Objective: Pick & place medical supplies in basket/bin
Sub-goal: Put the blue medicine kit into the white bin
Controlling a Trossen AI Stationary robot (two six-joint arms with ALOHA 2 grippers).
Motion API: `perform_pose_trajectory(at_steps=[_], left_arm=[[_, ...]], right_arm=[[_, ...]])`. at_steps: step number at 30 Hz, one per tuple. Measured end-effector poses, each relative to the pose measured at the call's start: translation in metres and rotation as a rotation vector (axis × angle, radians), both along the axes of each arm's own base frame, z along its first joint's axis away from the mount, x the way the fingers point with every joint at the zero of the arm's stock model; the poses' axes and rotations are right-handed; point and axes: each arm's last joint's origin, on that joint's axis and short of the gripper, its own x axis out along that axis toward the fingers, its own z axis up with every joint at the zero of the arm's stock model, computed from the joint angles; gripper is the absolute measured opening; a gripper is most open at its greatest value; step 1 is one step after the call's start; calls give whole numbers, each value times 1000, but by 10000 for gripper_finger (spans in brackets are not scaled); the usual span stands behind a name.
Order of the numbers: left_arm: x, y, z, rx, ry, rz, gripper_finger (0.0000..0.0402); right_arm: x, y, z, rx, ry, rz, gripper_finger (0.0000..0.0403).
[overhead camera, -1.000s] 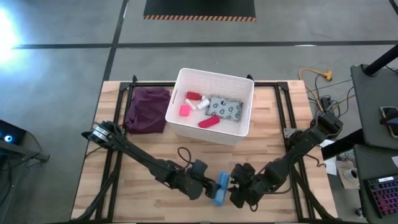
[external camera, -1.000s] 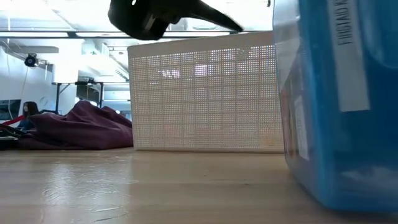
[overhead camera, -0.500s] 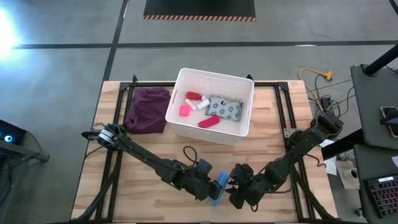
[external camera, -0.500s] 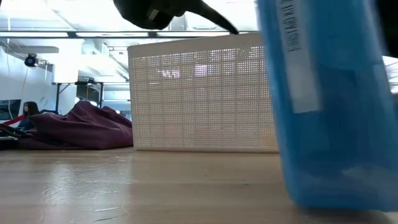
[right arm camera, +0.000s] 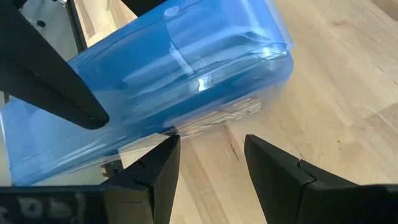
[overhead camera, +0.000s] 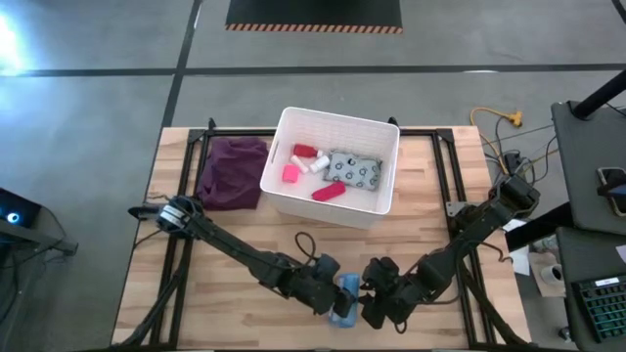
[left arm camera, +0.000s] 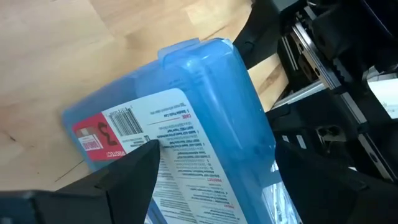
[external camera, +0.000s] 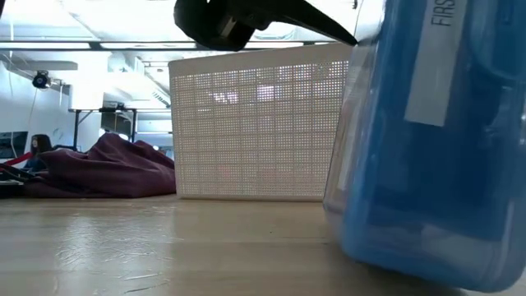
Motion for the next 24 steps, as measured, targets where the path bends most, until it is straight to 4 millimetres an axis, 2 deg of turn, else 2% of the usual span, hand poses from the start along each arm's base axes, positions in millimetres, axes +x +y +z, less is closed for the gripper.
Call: perform_pose_trajectory(at_steps=[5,13,24], left_arm=[[-1,0,1,-1,-2,-1,302],[0,1,17,28,-55,-2,302],[-9,-1,7,59,54,-29,301]], right_arm=[[1,0,1,0,-6,-2,173],[3,2,7,-9,-27,8,173],[5,3,11,-15,-45,15,173]])
